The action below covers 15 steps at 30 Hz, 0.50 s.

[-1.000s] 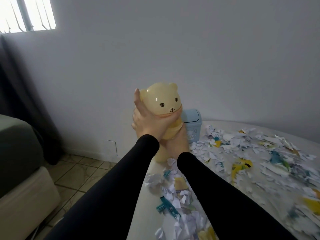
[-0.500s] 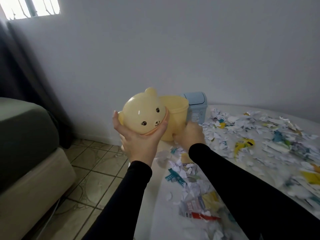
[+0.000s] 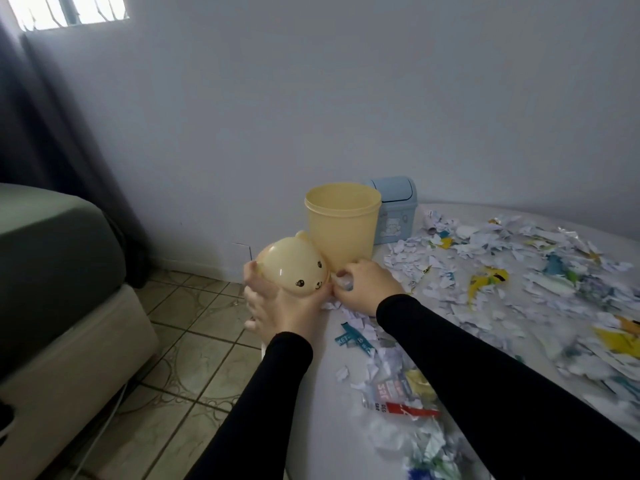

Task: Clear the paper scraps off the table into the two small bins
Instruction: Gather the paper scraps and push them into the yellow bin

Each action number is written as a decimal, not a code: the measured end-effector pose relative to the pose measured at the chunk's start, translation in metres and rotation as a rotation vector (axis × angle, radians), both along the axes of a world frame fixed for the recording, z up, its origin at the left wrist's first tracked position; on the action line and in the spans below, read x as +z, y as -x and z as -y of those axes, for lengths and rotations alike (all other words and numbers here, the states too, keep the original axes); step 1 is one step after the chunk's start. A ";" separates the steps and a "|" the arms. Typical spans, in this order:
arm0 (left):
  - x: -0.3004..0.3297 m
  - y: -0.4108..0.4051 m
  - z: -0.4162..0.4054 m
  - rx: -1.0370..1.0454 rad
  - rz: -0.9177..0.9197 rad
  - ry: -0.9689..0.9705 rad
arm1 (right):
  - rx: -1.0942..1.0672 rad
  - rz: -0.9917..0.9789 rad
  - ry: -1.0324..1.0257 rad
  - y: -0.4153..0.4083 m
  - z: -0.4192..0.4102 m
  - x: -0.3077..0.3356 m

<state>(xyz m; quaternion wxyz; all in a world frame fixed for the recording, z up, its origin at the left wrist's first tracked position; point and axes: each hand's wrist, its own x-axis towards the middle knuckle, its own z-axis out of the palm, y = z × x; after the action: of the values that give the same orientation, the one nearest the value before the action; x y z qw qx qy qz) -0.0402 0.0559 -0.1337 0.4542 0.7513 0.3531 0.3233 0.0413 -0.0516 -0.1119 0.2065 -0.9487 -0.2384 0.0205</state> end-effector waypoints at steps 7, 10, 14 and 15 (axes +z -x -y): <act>-0.002 -0.009 -0.005 -0.032 -0.012 -0.012 | 0.044 -0.016 0.010 -0.008 0.024 0.000; -0.003 -0.011 -0.006 -0.029 -0.024 -0.025 | 0.065 -0.007 0.055 -0.009 0.030 0.005; -0.007 -0.012 -0.004 -0.036 -0.069 -0.071 | 0.106 -0.056 -0.044 0.000 0.021 0.005; -0.007 -0.012 -0.004 -0.032 -0.077 -0.070 | 0.138 -0.054 -0.055 0.003 0.017 0.002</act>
<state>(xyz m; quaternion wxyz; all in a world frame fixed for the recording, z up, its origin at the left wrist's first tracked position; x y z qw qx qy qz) -0.0286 0.0601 -0.1404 0.4190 0.7840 0.3469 0.2992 0.0379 -0.0686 -0.1103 0.2368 -0.9231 -0.2982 0.0538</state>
